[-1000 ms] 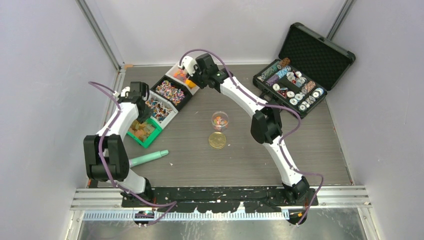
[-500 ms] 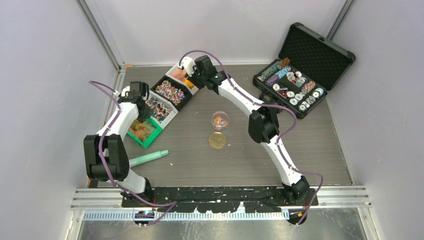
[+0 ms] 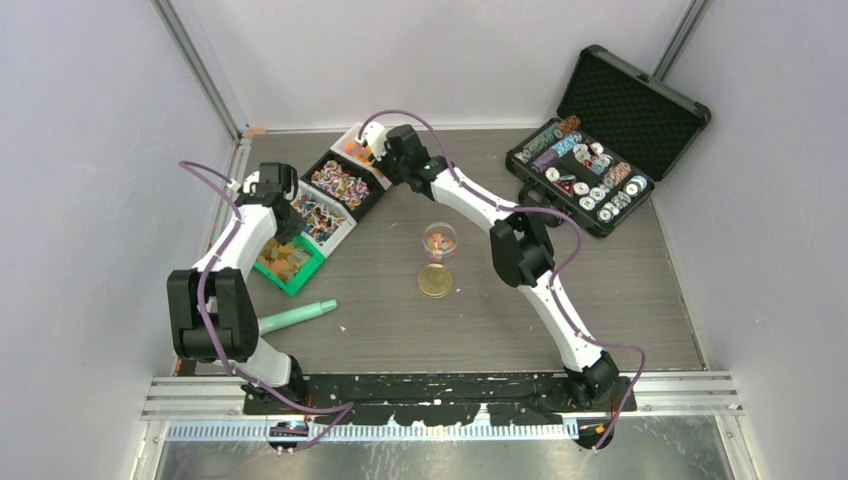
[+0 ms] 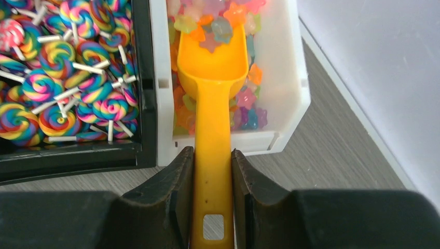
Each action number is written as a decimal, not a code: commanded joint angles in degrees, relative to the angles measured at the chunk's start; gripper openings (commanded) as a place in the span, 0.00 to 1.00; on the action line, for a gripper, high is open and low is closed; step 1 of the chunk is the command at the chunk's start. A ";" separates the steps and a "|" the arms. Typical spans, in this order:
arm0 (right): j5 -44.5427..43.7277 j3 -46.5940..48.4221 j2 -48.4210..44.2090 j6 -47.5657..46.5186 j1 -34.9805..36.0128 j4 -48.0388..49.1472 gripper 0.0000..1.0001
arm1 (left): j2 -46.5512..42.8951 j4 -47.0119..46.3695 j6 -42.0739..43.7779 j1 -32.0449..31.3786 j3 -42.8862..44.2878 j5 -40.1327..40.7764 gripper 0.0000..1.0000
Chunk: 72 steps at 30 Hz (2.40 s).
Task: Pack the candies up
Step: Scoop the fake candies from the storage box, then place the fake candies in the packing bottle.
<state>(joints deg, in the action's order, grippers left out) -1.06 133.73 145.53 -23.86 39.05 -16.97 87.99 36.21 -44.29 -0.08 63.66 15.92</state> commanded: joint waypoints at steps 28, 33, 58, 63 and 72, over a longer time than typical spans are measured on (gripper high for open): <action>3.17 -30.16 -14.90 7.79 -0.98 39.46 0.00 | 1.78 2.08 1.67 -0.19 0.36 -1.01 0.25; 3.26 -33.35 -16.93 8.30 -1.20 43.64 0.00 | -0.20 1.09 1.56 -0.19 0.10 -2.12 0.31; 1.84 -45.55 -26.10 6.75 -1.25 49.71 0.00 | -11.05 1.20 4.06 -0.20 1.15 -10.97 1.00; 1.76 -47.41 -27.28 6.68 -1.25 50.28 0.00 | -12.37 -0.21 5.75 -0.19 0.37 -14.67 1.00; 2.39 -53.71 -32.27 7.50 -1.25 54.07 0.00 | -14.78 -3.61 12.37 -0.21 -1.74 -29.50 1.00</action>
<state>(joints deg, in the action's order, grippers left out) 1.34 81.97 120.40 -16.73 37.95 28.88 76.53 37.01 -35.92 -0.25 63.77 -4.45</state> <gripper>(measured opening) 0.336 0.996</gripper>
